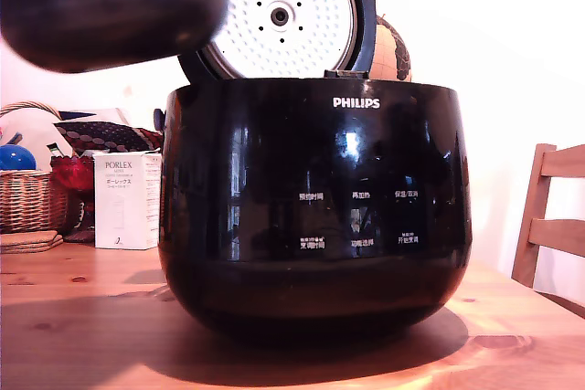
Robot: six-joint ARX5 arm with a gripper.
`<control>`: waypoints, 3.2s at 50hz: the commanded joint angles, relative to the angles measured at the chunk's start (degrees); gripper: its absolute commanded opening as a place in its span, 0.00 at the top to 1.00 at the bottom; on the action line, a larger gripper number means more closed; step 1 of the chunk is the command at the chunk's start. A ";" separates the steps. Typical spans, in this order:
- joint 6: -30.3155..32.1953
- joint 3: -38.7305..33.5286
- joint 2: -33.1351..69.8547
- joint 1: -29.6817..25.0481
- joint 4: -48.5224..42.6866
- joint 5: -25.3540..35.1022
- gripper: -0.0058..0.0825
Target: Place the pot you are holding inside the rice cooker
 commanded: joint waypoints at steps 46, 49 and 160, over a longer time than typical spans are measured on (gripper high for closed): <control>-20.79 1.27 3.32 -20.68 19.47 -7.39 0.96; -22.03 1.27 4.39 -21.73 21.03 -8.07 0.96; -28.06 1.27 15.04 -31.32 17.62 -19.54 0.80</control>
